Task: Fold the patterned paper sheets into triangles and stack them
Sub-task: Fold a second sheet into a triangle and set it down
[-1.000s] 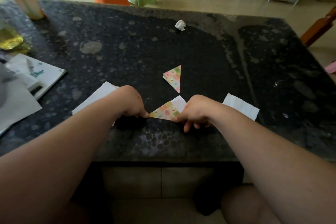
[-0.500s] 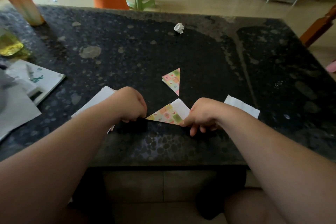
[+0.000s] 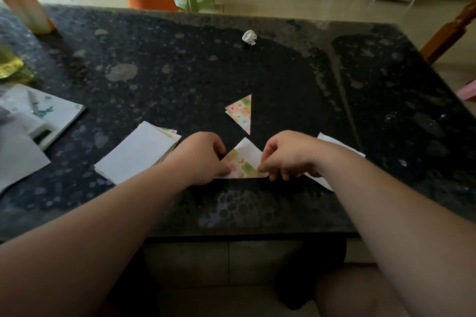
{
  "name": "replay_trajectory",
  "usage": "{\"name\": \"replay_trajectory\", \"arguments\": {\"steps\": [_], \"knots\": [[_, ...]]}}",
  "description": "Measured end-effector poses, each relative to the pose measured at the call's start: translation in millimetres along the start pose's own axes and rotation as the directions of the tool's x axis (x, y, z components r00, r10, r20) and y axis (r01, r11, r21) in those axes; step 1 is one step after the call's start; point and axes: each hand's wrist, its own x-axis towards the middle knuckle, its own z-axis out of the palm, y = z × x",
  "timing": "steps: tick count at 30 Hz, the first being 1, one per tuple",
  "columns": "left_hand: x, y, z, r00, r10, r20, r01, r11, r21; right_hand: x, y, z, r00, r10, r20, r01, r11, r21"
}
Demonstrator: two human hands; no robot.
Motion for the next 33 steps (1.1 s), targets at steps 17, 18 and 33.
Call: {"name": "replay_trajectory", "arguments": {"steps": [17,18,33], "knots": [[-7,1,2,0.982,-0.111,0.155,0.177,0.839,-0.515,-1,-16,29,0.981,-0.177,-0.074,0.170,0.981,-0.095],[-6,2,2,0.975,-0.136,0.177,0.212,0.815,-0.540,-2,-16,30,0.980,-0.184,-0.078,0.177,0.980,-0.092],[-4,17,-3,0.970,-0.163,0.178,0.215,0.921,-0.326,1,-3,29,0.959,-0.281,-0.033,0.282,0.958,0.049]]}}
